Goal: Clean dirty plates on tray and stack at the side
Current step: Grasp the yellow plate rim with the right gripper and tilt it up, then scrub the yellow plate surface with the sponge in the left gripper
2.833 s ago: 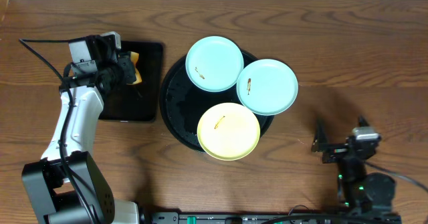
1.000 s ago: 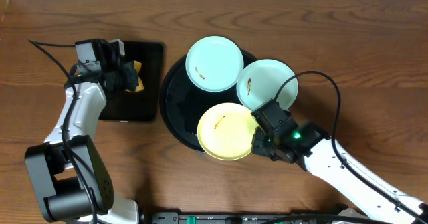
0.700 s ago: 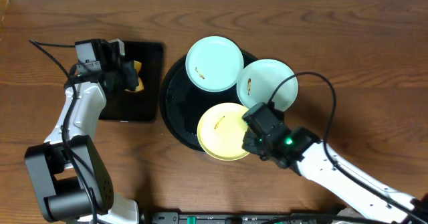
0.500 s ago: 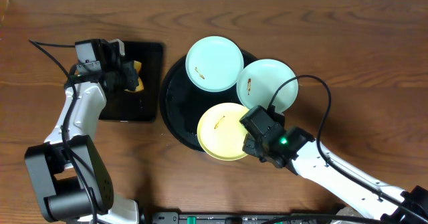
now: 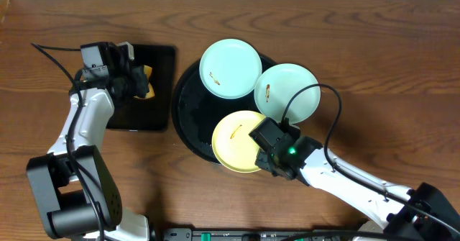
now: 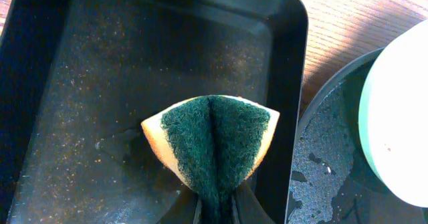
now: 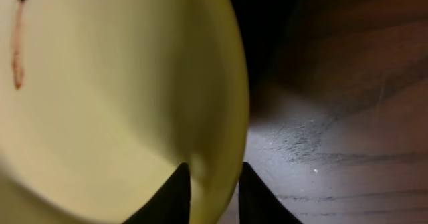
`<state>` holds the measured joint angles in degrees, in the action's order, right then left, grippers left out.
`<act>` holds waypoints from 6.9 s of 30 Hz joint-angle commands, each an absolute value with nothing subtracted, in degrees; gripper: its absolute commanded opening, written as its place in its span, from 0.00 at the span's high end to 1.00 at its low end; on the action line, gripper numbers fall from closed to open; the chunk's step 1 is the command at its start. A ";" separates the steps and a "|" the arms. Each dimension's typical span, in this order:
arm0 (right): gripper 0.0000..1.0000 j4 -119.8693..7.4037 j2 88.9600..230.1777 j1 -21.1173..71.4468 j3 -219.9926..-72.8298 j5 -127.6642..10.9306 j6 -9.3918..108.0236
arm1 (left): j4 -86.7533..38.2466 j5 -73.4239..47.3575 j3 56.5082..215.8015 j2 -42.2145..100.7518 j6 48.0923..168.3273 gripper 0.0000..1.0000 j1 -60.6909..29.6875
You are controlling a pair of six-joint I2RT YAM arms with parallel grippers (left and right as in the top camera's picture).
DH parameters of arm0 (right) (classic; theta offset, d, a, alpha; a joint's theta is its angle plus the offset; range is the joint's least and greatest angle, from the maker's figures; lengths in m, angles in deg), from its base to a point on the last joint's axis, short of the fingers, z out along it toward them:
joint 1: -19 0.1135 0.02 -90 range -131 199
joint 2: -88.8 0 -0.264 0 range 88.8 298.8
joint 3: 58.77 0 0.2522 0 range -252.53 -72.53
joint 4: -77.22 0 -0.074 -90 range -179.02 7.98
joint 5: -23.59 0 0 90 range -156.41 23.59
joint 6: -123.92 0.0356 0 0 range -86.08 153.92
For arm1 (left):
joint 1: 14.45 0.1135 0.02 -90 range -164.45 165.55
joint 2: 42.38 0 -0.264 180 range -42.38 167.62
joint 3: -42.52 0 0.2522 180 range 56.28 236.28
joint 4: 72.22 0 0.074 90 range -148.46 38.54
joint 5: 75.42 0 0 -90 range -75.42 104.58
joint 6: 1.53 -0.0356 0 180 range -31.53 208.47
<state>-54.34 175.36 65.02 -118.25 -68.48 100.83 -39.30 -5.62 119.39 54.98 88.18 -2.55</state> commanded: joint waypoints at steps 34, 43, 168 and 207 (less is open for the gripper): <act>0.99 -58.80 170.14 60.58 -131.17 -90.97 65.88 | -46.76 -2.21 118.95 58.81 85.03 0.92 -2.35; 0.99 -60.68 170.11 59.27 -131.14 -90.92 57.38 | -59.74 -0.16 119.00 52.56 90.87 0.93 -2.53; 0.99 -56.86 185.50 58.79 -130.82 -71.30 78.67 | -63.45 -3.74 87.81 43.49 93.40 0.92 -36.82; 0.99 -56.66 185.50 58.79 -130.82 -71.30 78.67 | -80.63 -3.72 87.81 53.23 94.36 0.92 -36.80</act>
<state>-56.62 185.50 58.29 -130.64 -71.62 78.06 -80.41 -4.55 88.18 51.40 94.49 -36.69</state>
